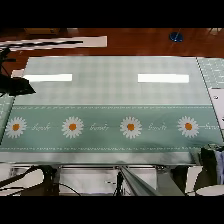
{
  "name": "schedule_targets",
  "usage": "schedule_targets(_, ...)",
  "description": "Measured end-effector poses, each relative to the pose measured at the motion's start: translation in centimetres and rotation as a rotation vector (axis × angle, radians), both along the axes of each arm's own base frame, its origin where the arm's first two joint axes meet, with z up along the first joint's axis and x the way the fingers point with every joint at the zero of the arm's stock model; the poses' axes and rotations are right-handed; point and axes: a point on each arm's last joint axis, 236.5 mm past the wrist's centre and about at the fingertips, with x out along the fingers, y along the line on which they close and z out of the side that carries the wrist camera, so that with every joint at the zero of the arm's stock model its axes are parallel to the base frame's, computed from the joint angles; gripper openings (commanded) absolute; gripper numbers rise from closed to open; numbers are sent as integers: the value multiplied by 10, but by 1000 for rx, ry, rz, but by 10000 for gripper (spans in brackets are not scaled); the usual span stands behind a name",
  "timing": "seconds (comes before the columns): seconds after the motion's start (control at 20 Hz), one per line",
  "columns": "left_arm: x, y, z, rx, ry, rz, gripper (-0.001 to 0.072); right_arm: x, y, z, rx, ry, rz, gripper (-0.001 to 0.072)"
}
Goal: Fold the shirts.
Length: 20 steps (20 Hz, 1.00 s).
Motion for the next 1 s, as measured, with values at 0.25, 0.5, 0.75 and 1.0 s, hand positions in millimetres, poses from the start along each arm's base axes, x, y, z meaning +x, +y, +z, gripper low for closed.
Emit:
schedule_targets(0.25, 2, 3, 3, 3, -8, 7, 330, 13, -40, 8, -149, -11, 86, 428)
schedule_targets(0.5, 19, -10, 7, -66, -64, 24, 539, 248, -131, 31, -364, -674, 507, 405)
schedule_targets(0.75, 52, -89, 31, -200, -207, -88, 522, 490, 3, 6, 127, -1079, 935, 392)
schedule_targets(1.0, 44, -148, 2, 36, -155, -260, 522, 523, 146, -54, 470, -801, 1317, 432)
